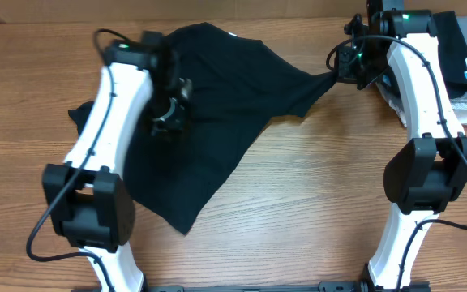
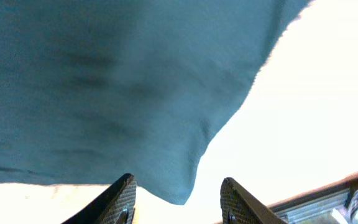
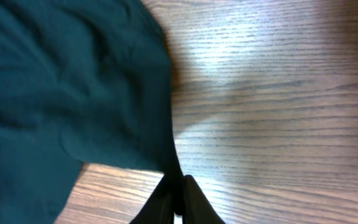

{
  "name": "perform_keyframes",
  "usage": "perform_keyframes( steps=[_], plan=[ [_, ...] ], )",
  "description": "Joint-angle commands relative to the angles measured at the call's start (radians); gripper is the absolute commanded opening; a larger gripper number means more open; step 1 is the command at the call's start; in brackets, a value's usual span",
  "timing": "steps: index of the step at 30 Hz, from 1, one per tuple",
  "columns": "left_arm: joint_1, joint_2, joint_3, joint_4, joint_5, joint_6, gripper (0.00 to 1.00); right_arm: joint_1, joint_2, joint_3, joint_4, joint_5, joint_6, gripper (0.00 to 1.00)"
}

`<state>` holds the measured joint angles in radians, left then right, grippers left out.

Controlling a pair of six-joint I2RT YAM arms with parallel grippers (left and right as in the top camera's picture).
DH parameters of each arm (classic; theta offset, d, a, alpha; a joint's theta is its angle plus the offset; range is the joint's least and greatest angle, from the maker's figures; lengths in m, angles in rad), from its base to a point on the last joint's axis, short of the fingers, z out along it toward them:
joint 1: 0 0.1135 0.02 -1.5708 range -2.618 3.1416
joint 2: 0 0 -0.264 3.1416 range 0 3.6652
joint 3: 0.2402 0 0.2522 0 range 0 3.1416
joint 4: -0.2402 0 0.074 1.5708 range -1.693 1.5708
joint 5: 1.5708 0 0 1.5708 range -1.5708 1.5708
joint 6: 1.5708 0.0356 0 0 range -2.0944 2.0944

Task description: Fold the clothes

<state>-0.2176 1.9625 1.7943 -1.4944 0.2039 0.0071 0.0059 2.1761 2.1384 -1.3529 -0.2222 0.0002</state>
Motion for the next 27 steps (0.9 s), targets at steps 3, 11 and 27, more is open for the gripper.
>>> perform_keyframes(
  steps=[3,11,27],
  plan=[
    [-0.191,-0.043,-0.09,-0.034,-0.056,-0.084,0.46,-0.007,-0.008,0.022,0.012,-0.008,0.0,0.09],
    [-0.348,-0.236,-0.444,0.126,-0.095,-0.305,0.47,-0.007,-0.008,0.022,0.023,-0.028,0.0,0.09],
    [-0.399,-0.308,-0.828,0.302,-0.046,-0.493,0.49,-0.006,-0.008,0.022,0.029,-0.053,-0.004,0.1]
  ],
)
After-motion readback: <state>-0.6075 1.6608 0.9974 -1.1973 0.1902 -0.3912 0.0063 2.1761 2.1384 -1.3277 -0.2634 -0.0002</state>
